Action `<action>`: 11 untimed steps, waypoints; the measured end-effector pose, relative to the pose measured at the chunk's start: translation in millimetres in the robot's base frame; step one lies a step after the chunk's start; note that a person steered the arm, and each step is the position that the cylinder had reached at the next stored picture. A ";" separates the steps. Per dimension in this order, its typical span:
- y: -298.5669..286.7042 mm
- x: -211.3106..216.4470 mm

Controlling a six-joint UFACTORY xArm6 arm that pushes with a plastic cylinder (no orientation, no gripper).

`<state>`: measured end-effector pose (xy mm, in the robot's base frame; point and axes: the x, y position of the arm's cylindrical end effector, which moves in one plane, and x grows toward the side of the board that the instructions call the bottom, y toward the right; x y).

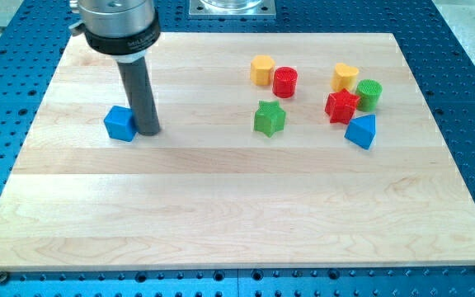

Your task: Push the blue cube to the left of the hexagon

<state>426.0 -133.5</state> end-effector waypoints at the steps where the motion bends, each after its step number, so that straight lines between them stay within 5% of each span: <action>1: 10.1 47.1; 2: 20.5 95.8; 3: -14.4 99.0; 8: -40.3 -38.4; 11: -29.1 -83.6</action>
<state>342.4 -162.6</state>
